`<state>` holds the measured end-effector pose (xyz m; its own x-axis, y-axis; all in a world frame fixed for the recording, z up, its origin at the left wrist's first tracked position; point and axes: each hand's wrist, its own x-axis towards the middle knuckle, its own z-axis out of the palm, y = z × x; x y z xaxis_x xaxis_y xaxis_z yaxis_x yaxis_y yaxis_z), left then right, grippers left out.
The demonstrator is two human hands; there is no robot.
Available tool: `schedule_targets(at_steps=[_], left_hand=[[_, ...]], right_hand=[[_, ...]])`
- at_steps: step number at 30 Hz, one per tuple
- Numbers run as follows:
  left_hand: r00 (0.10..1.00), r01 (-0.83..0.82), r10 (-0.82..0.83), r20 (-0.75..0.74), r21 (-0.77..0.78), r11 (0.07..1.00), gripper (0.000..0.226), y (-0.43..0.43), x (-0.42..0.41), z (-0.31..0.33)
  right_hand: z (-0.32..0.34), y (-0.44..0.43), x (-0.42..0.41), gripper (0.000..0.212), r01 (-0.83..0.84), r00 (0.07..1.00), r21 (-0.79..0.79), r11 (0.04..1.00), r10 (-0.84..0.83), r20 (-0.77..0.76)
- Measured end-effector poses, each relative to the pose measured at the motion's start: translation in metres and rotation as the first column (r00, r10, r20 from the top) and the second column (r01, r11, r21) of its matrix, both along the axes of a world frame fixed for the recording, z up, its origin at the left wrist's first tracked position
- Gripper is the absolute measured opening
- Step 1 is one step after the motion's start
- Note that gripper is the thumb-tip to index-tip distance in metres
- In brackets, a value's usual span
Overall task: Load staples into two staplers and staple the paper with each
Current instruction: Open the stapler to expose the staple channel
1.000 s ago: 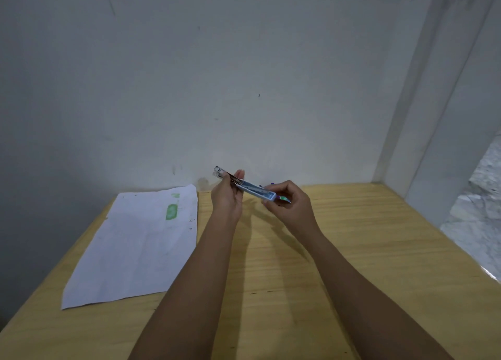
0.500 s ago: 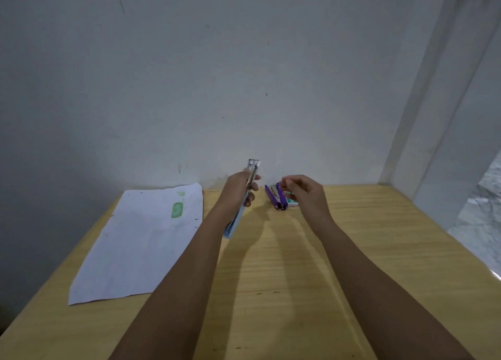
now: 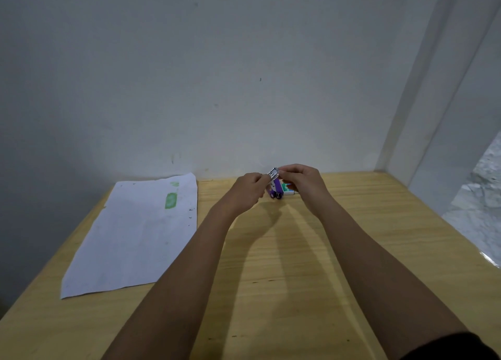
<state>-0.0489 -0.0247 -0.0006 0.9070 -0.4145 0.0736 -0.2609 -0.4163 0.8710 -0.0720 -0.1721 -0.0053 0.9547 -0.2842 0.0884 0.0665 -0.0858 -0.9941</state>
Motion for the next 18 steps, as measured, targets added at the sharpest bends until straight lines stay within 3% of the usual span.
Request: schedule_targets(at_steps=[9,11,15,18], left_hand=[[0.999,0.009,-0.013,0.042,0.093,0.996,0.045,-0.006,0.001,-0.004],[0.994,-0.006,-0.014,0.106,0.186,0.982,0.038,-0.007,0.0,-0.004],[0.934,-0.102,-0.054,0.353,0.409,0.907,0.022,-0.009,-0.002,-0.003],[0.839,-0.188,-0.106,0.534,0.466,0.864,0.021,-0.012,-0.004,0.0]], right_hand=[[-0.009,-0.005,0.004,0.014,0.05,0.999,0.043,0.998,-0.049,-0.017],[-0.01,-0.005,0.004,0.014,0.062,0.998,0.088,0.994,-0.06,-0.027],[-0.016,-0.005,0.003,0.013,0.063,0.998,0.295,0.954,-0.052,-0.045],[-0.016,0.0,0.002,0.015,0.063,0.997,0.574,0.816,-0.029,-0.069]])
